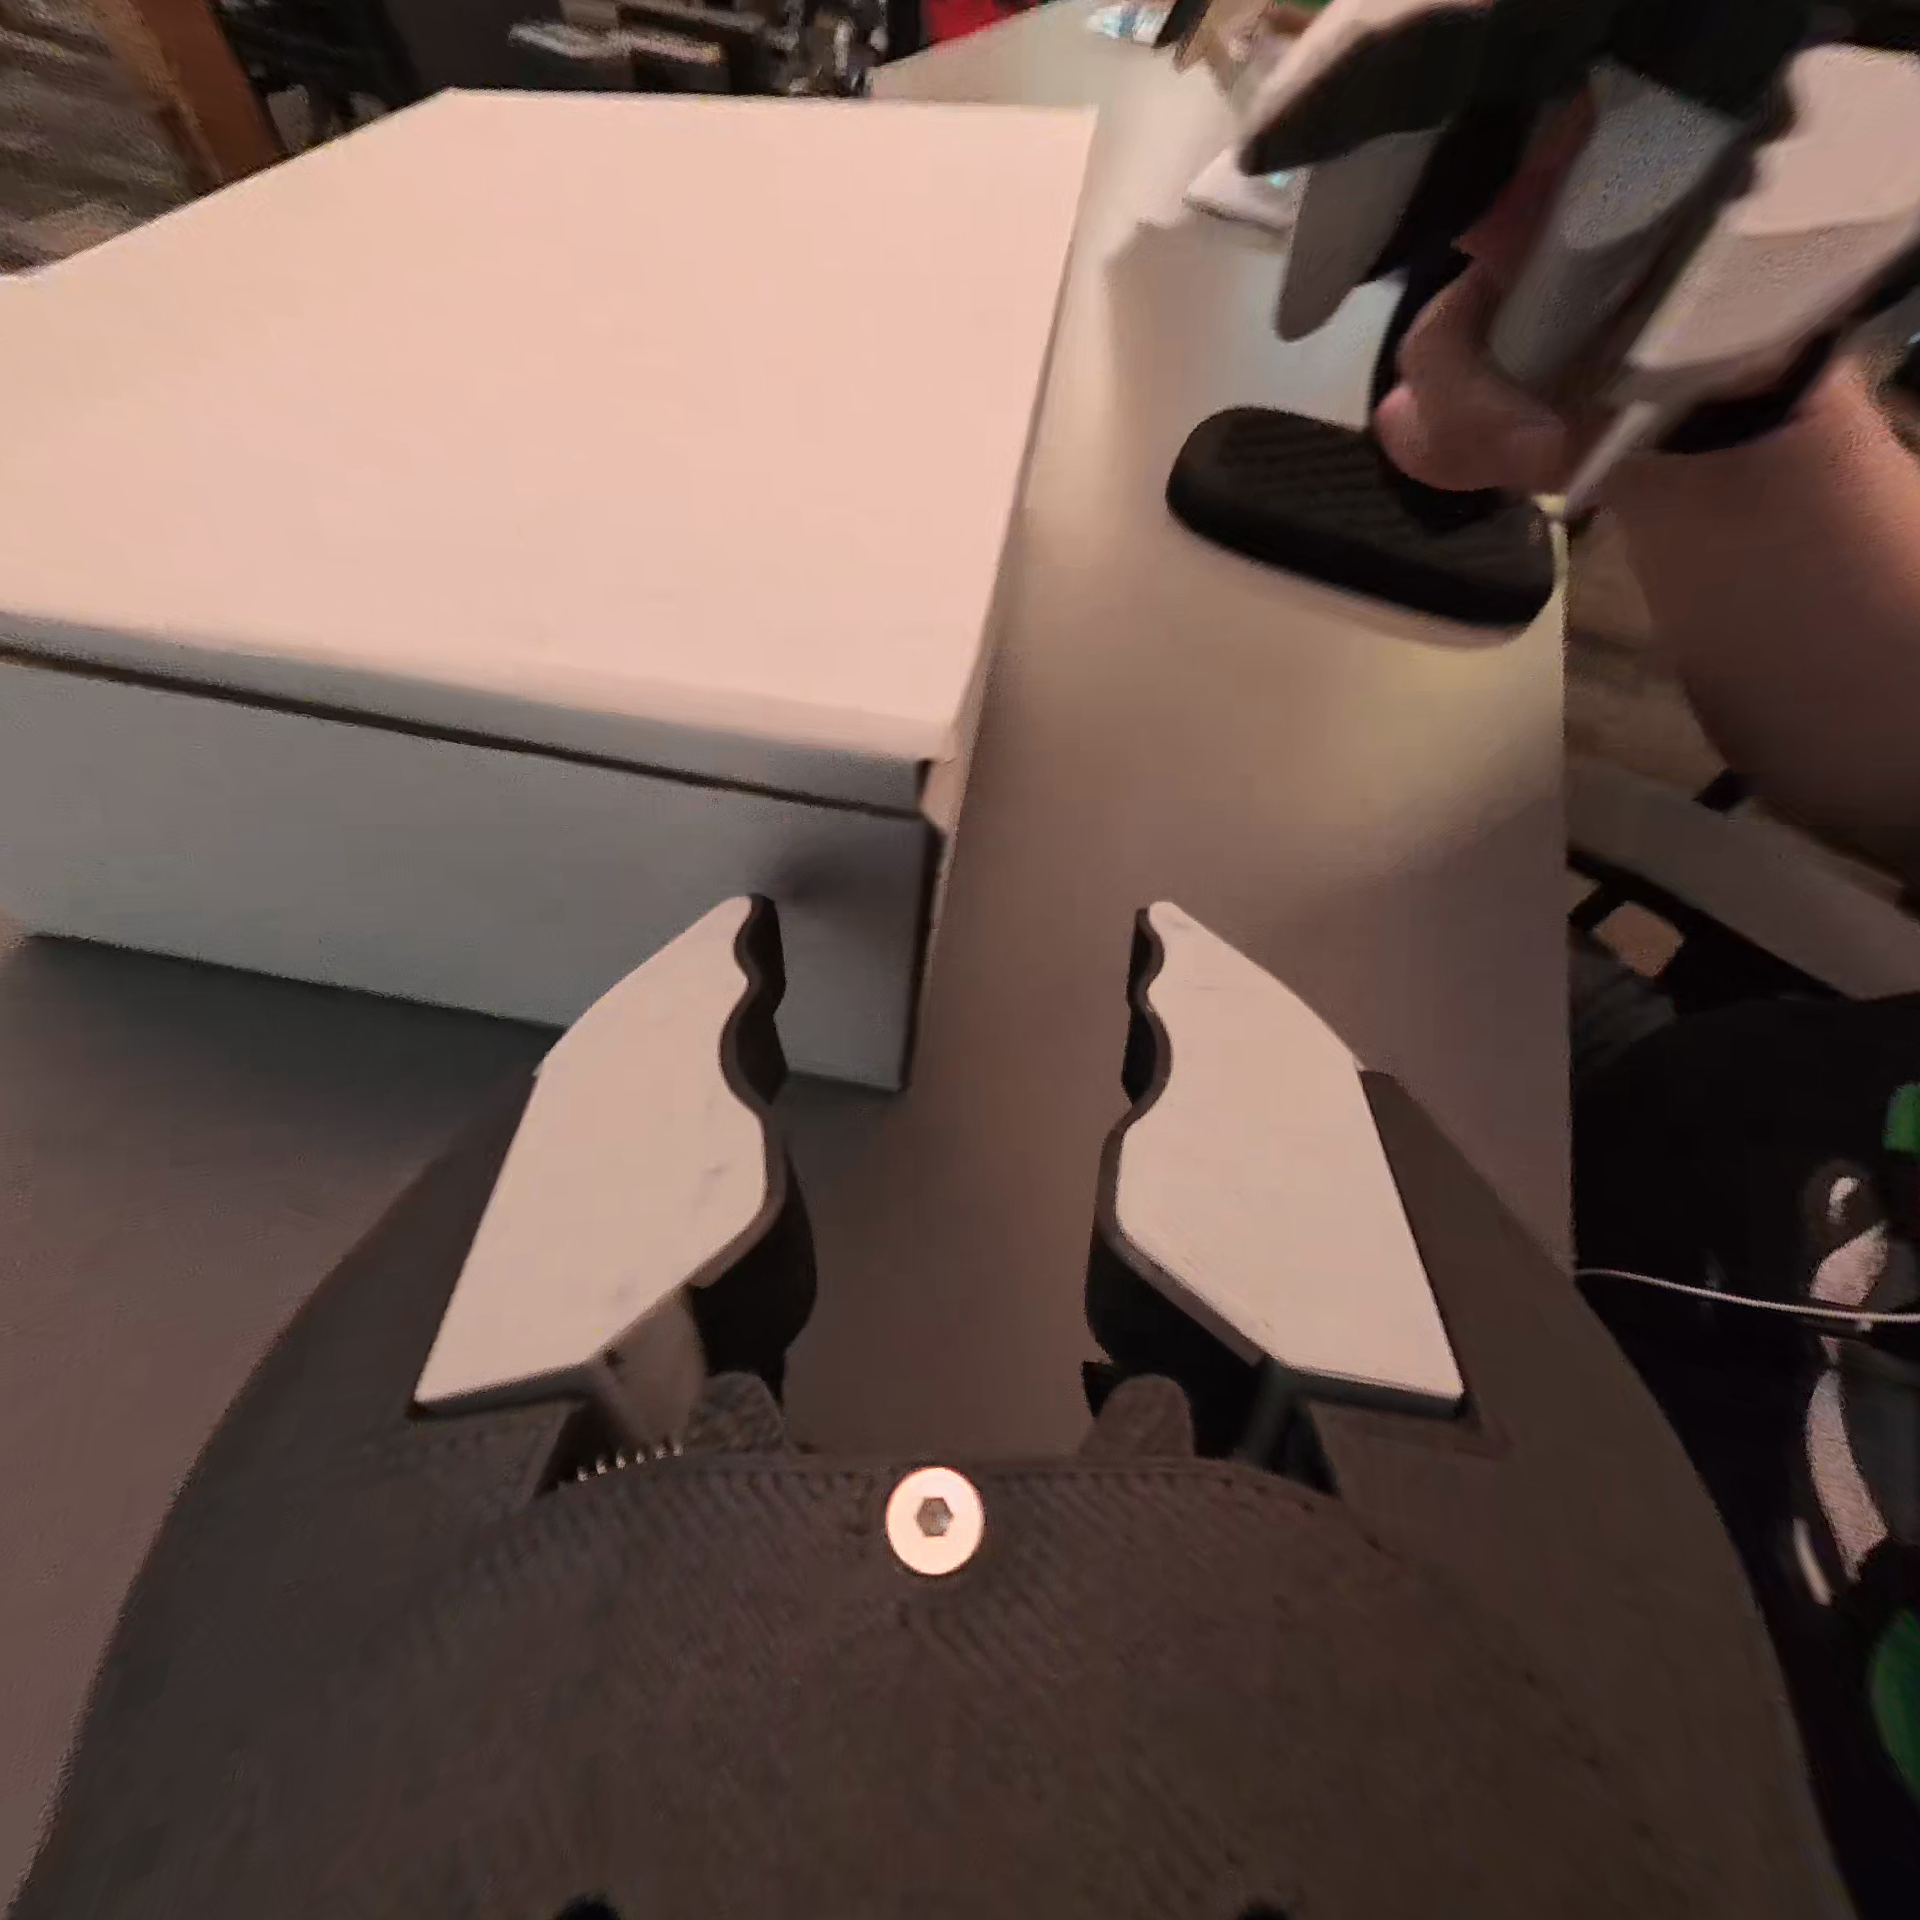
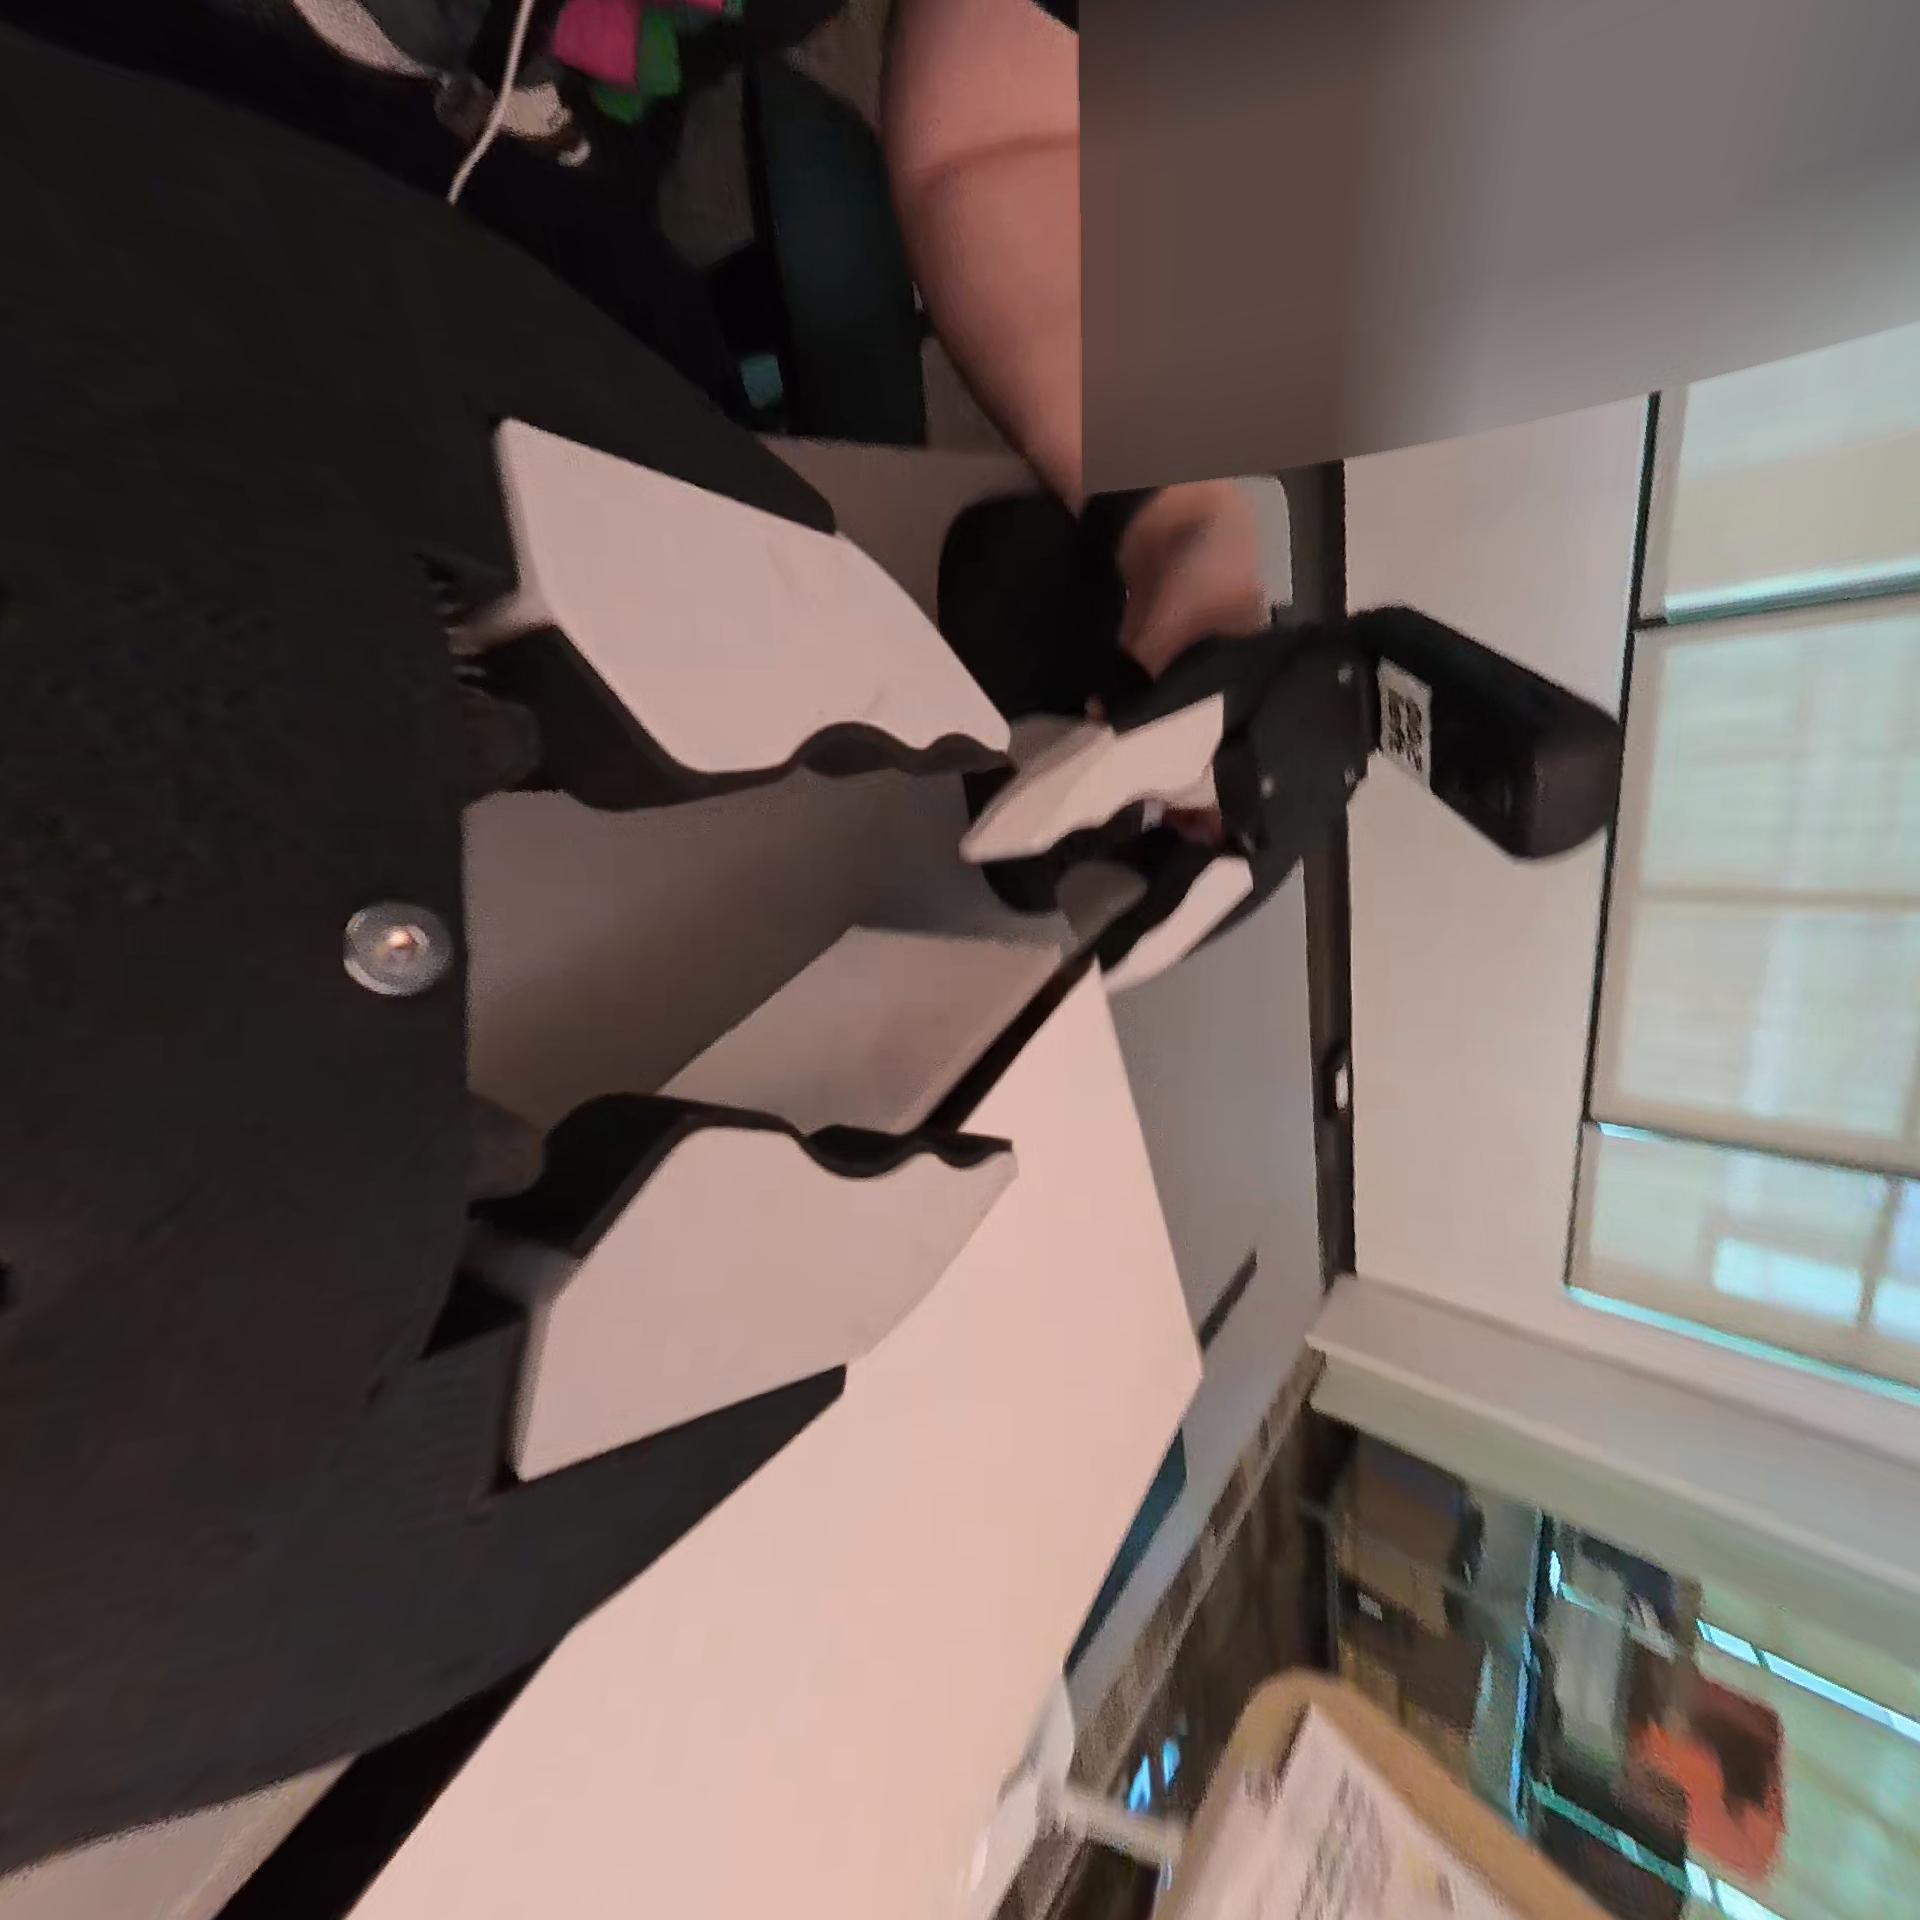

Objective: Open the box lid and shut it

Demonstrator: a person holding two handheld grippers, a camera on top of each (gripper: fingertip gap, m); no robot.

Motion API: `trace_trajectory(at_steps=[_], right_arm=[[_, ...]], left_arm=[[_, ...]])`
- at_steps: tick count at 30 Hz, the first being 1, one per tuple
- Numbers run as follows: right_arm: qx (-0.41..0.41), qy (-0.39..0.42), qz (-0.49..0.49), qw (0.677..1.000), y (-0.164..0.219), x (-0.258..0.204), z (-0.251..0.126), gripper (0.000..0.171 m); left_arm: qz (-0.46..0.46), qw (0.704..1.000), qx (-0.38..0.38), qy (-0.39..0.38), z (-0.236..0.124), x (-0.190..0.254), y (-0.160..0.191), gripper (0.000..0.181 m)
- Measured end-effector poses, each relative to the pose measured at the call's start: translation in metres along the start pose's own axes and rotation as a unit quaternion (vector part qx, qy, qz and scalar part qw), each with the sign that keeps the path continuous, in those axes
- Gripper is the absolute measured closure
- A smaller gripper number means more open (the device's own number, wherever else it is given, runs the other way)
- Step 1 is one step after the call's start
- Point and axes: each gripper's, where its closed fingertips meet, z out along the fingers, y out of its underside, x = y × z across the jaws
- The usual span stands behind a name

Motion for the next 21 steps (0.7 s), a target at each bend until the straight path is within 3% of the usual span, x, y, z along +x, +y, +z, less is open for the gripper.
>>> trace_trajectory(at_steps=[5,10,15,18,21], right_arm=[[-0.030,-0.048,0.017,0.998,0.016,-0.037,0.041,0.106],[-0.064,0.001,-0.046,0.997,0.040,-0.038,0.073,0.103],[-0.085,0.026,-0.093,0.992,0.046,-0.035,0.085,0.100],[-0.085,0.010,-0.101,0.991,0.041,-0.035,0.075,0.099],[-0.057,0.029,-0.127,0.990,0.005,-0.007,0.026,0.099]], left_arm=[[0.008,0.999,-0.020,-0.028,-0.011,-0.020,0.011,0.112],[0.016,1.000,0.019,-0.006,-0.006,-0.016,0.002,0.110],[0.055,0.998,-0.003,0.004,0.006,-0.008,0.005,0.103],[0.053,0.998,-0.017,0.003,0.006,-0.008,0.009,0.102],[0.024,0.999,0.009,-0.035,-0.017,-0.032,0.000,0.101]])
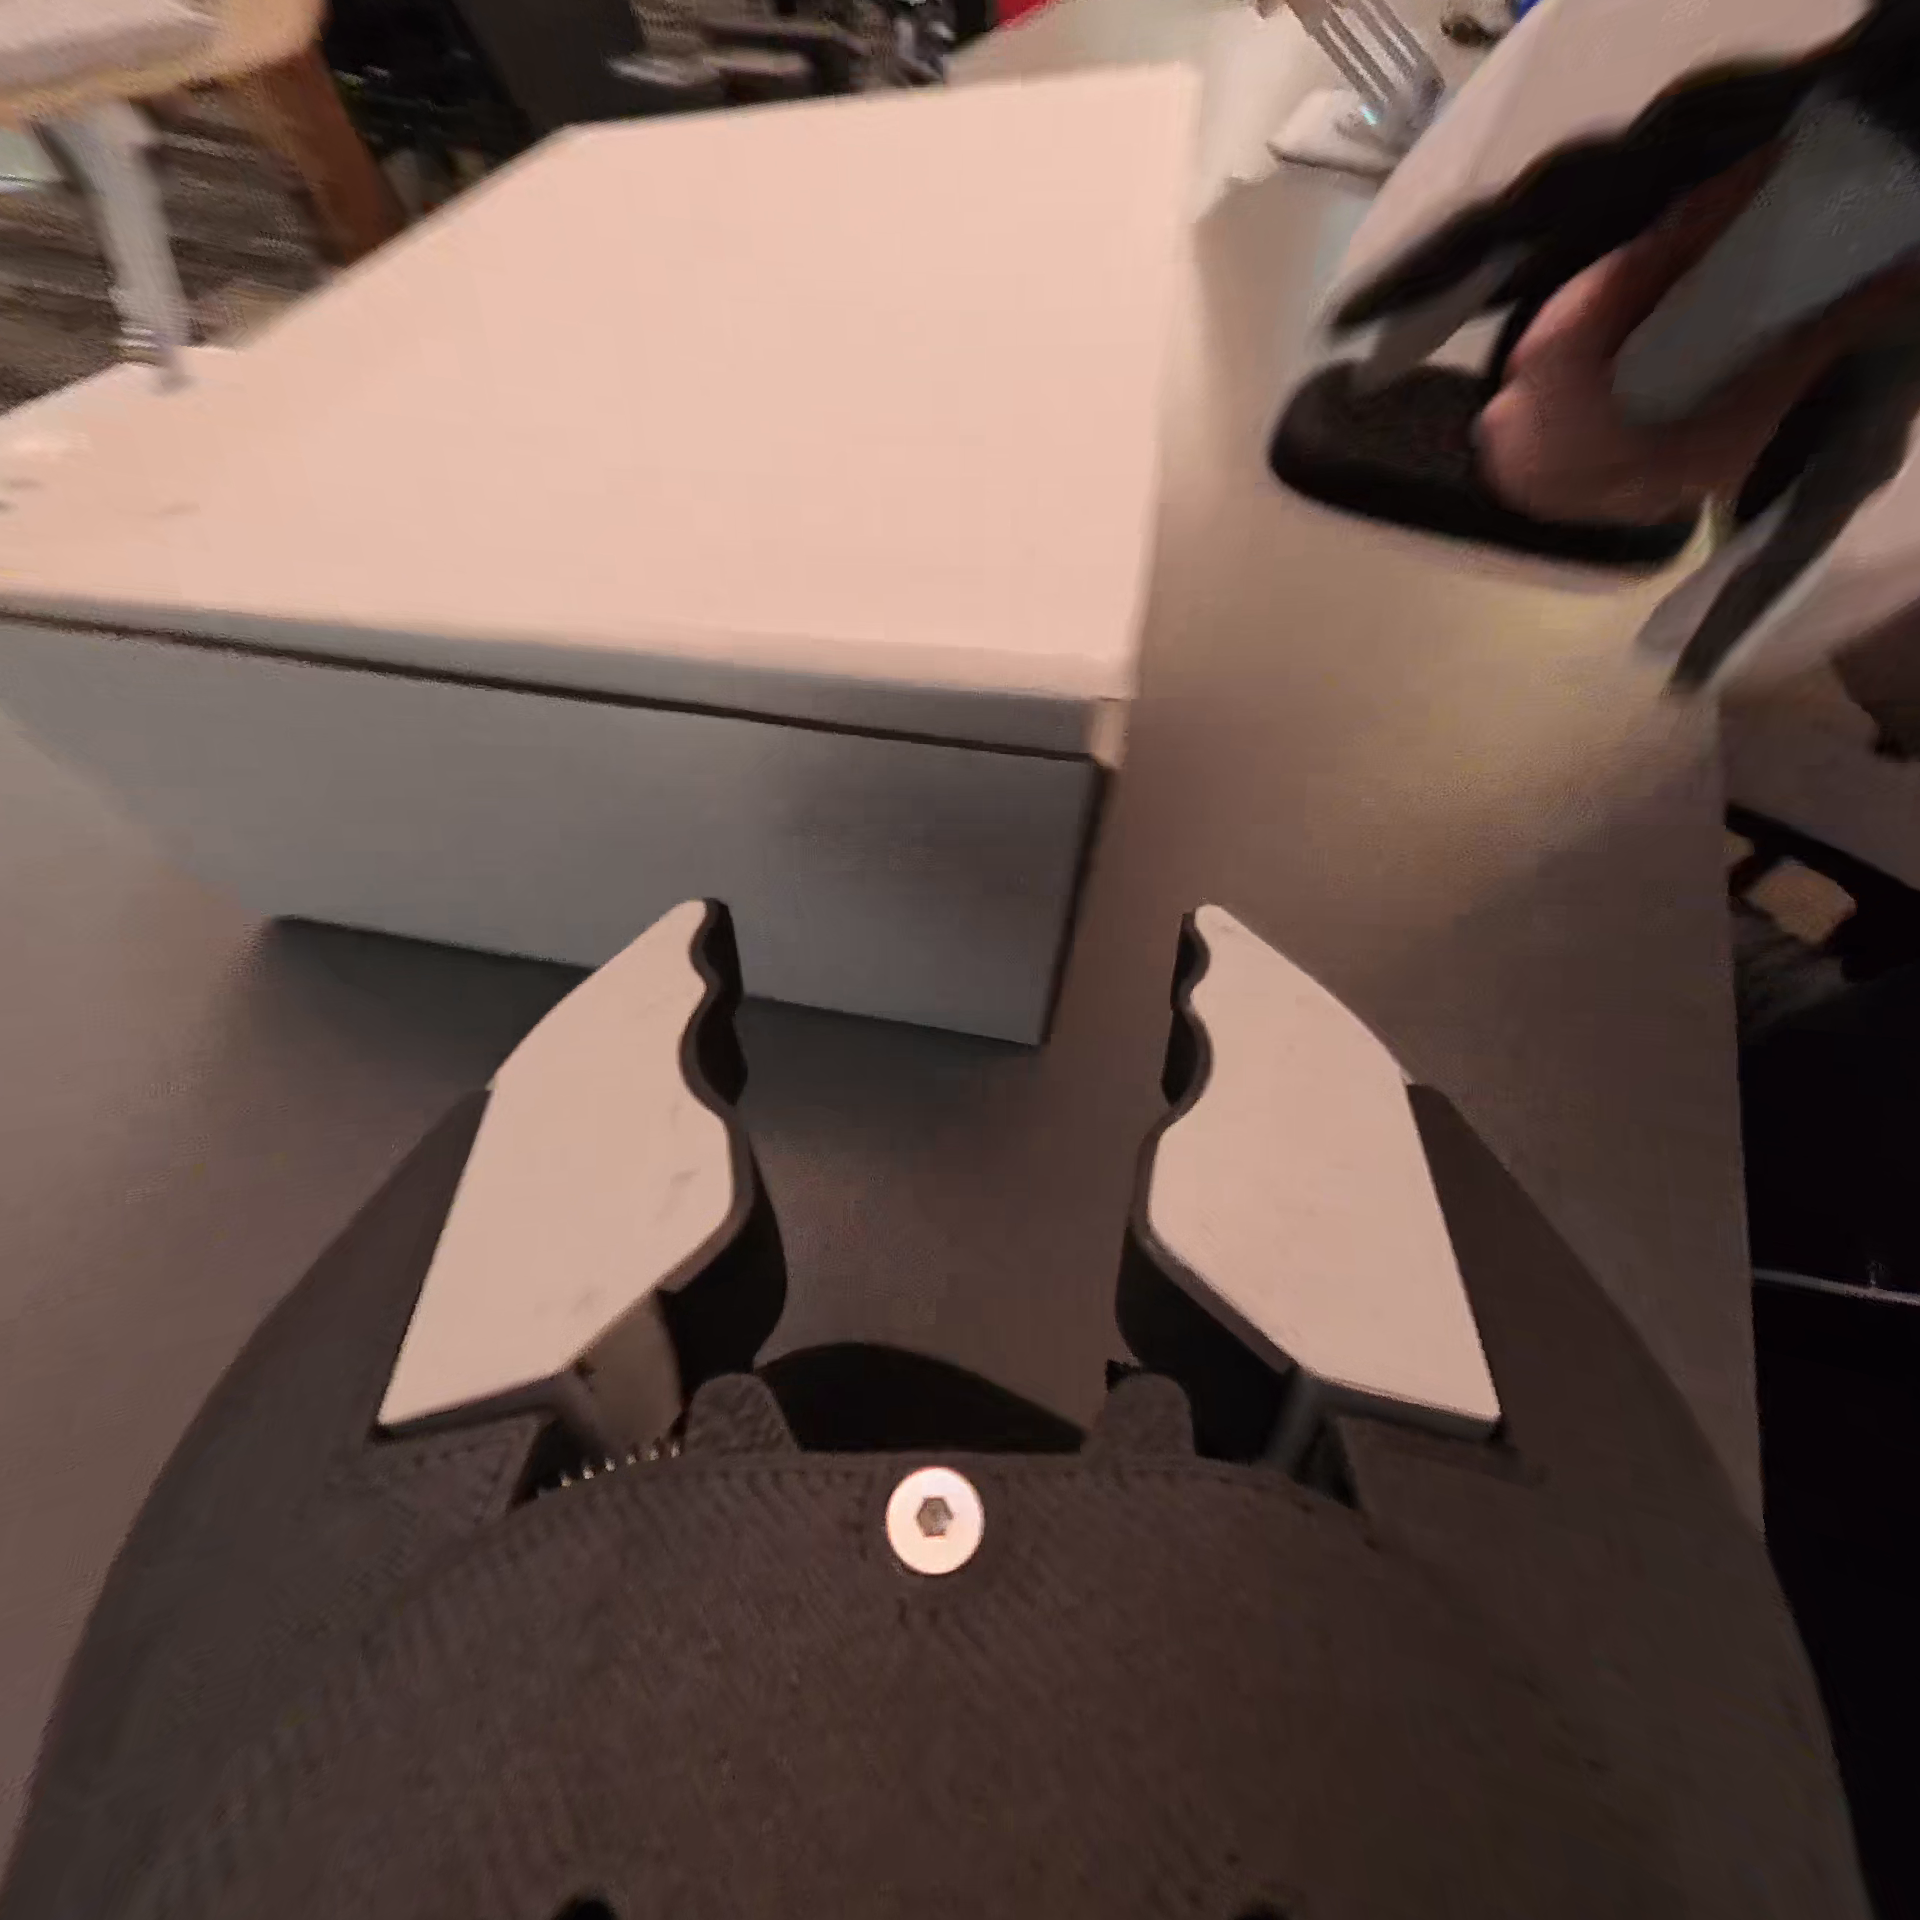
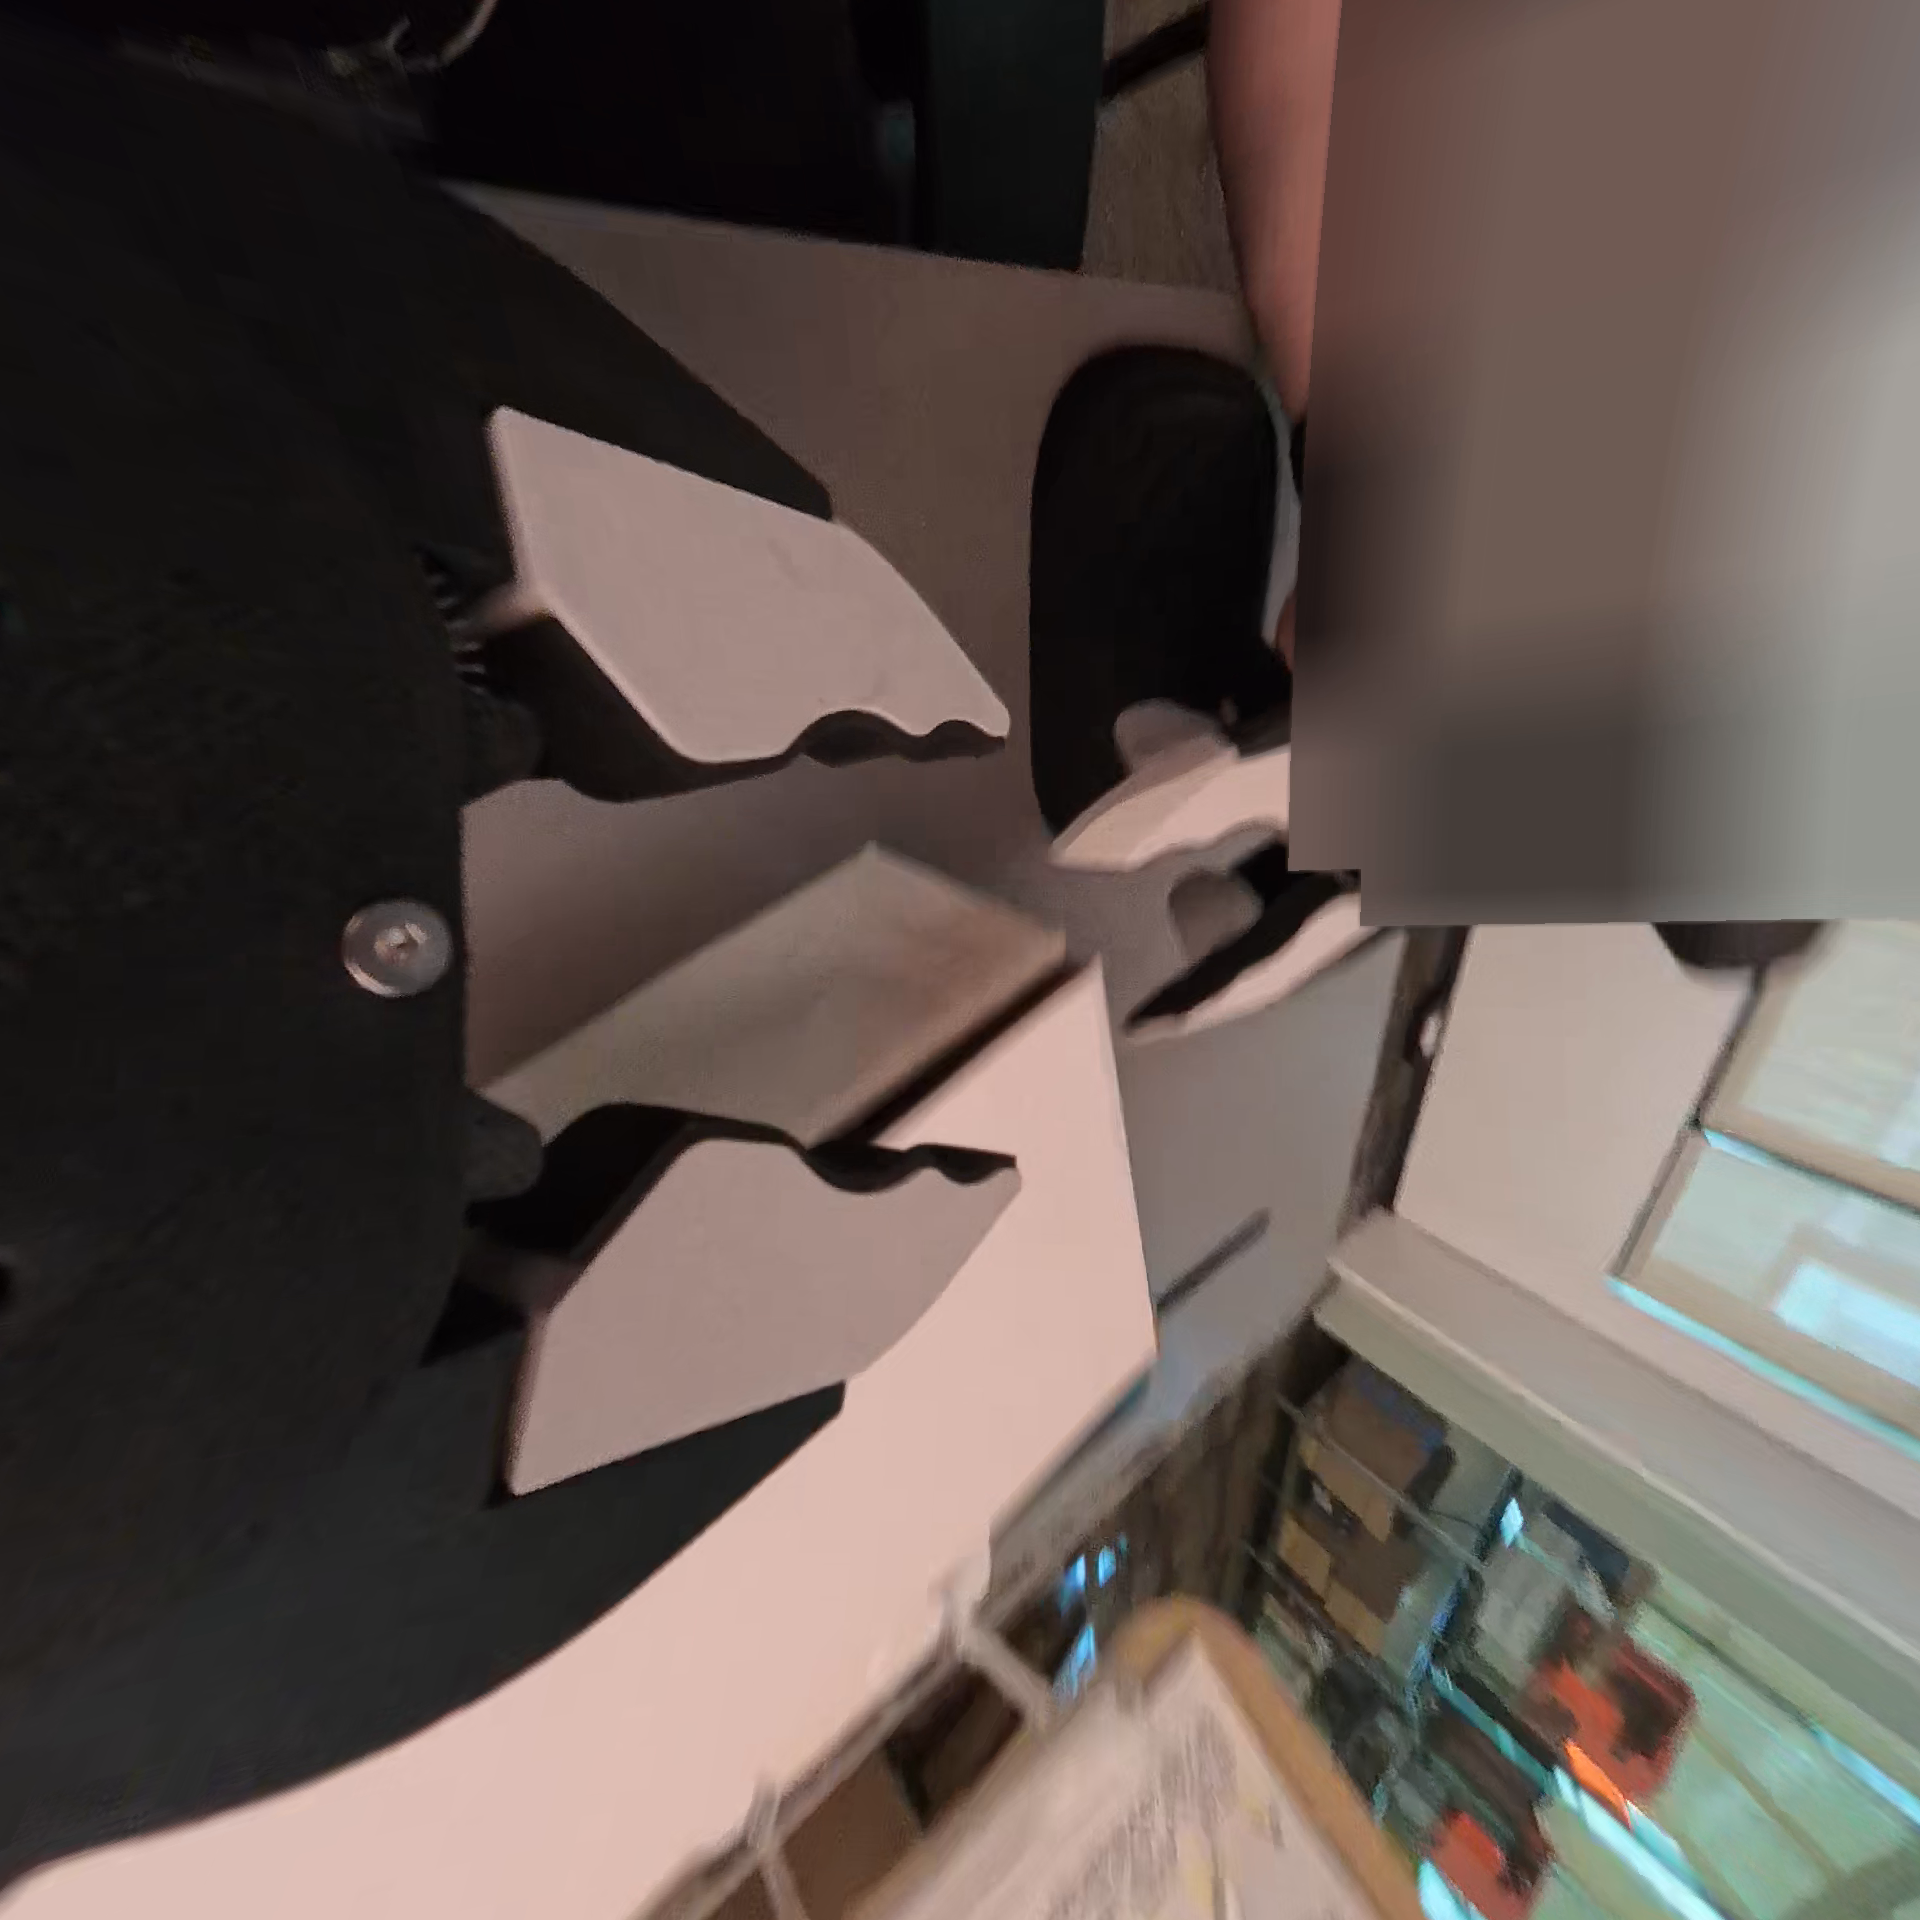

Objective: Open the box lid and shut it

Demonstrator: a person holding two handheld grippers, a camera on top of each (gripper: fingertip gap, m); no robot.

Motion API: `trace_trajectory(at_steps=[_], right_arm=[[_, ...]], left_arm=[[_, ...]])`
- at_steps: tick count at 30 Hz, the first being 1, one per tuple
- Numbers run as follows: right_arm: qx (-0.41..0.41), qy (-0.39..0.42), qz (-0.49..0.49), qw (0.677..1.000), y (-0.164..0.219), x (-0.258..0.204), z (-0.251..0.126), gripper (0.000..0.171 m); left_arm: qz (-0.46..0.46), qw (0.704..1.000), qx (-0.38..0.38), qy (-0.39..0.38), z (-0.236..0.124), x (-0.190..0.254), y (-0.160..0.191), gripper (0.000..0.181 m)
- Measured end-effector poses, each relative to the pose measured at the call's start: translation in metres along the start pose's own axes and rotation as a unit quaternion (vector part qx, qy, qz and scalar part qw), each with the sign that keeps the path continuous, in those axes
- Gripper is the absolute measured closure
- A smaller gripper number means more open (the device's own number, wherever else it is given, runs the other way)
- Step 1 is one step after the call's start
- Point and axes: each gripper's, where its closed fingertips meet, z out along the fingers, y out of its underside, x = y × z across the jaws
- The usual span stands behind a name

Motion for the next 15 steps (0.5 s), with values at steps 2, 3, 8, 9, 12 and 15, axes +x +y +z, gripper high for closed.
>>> trace_trajectory(at_steps=[2,3,8,9,12,15], right_arm=[[0.020,0.050,0.004,0.999,-0.013,0.055,-0.044,0.100],[0.031,0.069,0.012,0.997,-0.015,0.085,-0.063,0.102],[-0.047,0.089,0.138,0.985,0.060,0.217,-0.095,0.098],[-0.061,0.060,0.181,0.980,0.082,0.225,-0.094,0.094],[-0.038,-0.026,0.316,0.947,0.124,0.228,-0.093,0.093],[-0.057,-0.059,0.397,0.914,0.162,0.227,-0.094,0.092]], left_arm=[[-0.060,0.998,0.027,-0.012,-0.015,-0.028,-0.012,0.098],[-0.106,0.994,0.041,-0.002,-0.019,-0.040,-0.019,0.096],[-0.313,0.940,0.102,0.092,-0.007,-0.075,-0.059,0.091],[-0.323,0.936,0.100,0.099,-0.001,-0.073,-0.060,0.092],[-0.311,0.947,0.048,0.065,0.019,-0.064,-0.044,0.087],[-0.325,0.942,-0.006,0.084,0.031,-0.041,-0.032,0.082]])
